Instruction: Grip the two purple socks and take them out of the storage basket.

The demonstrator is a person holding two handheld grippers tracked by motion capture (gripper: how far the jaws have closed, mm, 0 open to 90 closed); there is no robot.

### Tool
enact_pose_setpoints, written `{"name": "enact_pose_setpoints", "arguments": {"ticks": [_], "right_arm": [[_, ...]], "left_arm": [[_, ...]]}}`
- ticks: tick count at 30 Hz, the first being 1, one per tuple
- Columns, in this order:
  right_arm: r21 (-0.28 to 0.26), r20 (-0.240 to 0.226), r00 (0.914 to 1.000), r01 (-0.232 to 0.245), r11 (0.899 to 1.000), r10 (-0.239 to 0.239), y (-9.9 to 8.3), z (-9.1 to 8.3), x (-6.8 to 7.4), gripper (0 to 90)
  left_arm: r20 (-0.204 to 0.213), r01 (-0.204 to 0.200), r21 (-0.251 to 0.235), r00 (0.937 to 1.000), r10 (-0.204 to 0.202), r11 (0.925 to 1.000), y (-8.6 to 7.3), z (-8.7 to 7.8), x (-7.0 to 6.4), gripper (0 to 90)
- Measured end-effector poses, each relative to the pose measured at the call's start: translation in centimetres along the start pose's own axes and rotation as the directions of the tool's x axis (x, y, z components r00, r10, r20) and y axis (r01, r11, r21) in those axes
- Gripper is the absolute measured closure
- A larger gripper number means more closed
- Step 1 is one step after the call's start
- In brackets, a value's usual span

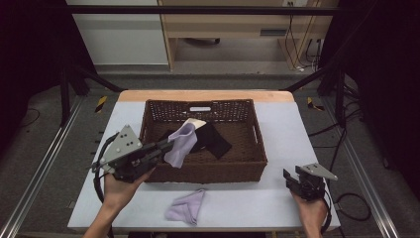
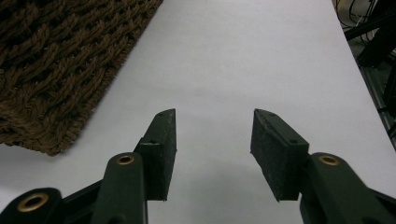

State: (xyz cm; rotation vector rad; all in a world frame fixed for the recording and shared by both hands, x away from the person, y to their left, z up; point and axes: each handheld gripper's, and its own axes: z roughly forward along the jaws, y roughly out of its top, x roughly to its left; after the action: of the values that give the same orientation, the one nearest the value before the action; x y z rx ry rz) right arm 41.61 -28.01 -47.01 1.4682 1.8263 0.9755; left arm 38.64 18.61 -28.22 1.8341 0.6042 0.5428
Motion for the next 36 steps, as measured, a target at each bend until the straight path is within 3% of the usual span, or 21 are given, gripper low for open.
{"name": "enact_pose_setpoints", "arguments": {"ticks": [10,19,26,36], "right_arm": [[-0.001,-0.002,1.0000,0.009,1.000,-0.009,0.0,-0.1,0.2,50.7],[0.003,-0.001,1.0000,0.009,1.000,-0.009,-0.1,-0.1,0.3,50.5],[0.003,-0.001,0.9999,0.013,1.000,-0.013,-0.2,-0.1,0.3,49.6],[0.006,0.000,0.9999,0.012,1.000,-0.012,-0.4,0.0,0.4,49.7]], "left_arm": [[0.056,-0.006,0.022,0.9984,0.005,0.9997,-2.6,-1.5,-2.4,87.0],[0.092,0.045,0.098,0.9943,-0.054,0.9942,-6.7,-0.6,-2.9,87.0],[0.089,0.043,0.171,0.9943,-0.059,0.9843,-8.9,0.5,-3.2,87.0],[0.075,0.067,0.260,0.9932,-0.089,0.9633,-12.0,2.5,-2.8,87.0]]}}
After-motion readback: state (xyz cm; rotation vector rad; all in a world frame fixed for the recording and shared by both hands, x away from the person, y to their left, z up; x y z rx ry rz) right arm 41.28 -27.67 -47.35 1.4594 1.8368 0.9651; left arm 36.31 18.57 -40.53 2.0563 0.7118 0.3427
